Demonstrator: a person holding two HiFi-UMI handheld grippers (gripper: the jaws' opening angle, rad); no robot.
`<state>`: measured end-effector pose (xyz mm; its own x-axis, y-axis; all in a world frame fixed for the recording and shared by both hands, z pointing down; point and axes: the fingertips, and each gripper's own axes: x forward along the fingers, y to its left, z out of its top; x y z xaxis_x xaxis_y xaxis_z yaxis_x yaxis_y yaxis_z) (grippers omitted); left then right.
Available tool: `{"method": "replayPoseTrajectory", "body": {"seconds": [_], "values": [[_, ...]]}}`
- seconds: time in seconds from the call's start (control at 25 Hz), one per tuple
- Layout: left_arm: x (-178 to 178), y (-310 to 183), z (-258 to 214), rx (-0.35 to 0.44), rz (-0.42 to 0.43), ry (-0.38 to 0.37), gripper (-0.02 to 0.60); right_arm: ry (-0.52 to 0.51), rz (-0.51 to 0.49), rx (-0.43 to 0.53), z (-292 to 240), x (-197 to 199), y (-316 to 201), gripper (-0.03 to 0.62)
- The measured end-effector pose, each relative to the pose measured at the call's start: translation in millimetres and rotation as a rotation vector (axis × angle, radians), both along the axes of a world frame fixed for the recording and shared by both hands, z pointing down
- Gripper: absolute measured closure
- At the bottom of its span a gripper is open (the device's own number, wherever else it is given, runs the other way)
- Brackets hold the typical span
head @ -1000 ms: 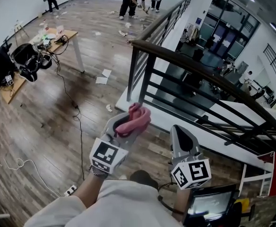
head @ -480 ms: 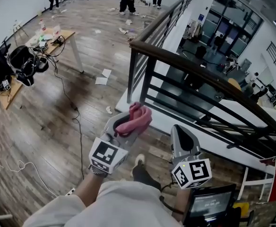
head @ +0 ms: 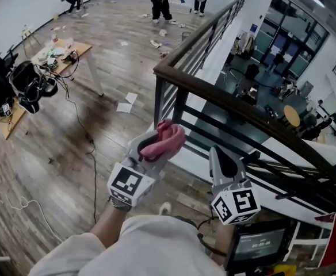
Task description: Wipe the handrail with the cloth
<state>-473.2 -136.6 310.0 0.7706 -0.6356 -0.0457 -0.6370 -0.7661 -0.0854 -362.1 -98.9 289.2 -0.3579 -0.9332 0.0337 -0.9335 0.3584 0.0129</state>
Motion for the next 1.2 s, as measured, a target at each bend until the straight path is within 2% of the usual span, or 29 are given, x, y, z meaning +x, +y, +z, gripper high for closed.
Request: {"method": "replayPoseTrajectory", "body": {"seconds": [0.48, 0.64, 0.92, 1.2], "values": [[21.4, -91.4, 1.5, -0.004, -0.135, 0.035, 0.431, 0.001, -0.087, -0.017, 4.9, 34.1, -93.1, 0.591], [20.7, -116.7, 6.6, -0.017, -0.168, 0.021, 0.431, -0.007, -0.091, -0.046, 12.7, 38.7, -116.4, 0.591], [24.9, -166.8, 21.8, -0.067, -0.169, 0.009, 0.431, -0.009, -0.07, -0.089, 27.2, 46.3, -165.2, 0.591], [24.8, -222.5, 27.6, -0.117, -0.178, 0.039, 0.43, -0.005, -0.032, -0.103, 30.9, 51.1, -213.7, 0.591]]}}
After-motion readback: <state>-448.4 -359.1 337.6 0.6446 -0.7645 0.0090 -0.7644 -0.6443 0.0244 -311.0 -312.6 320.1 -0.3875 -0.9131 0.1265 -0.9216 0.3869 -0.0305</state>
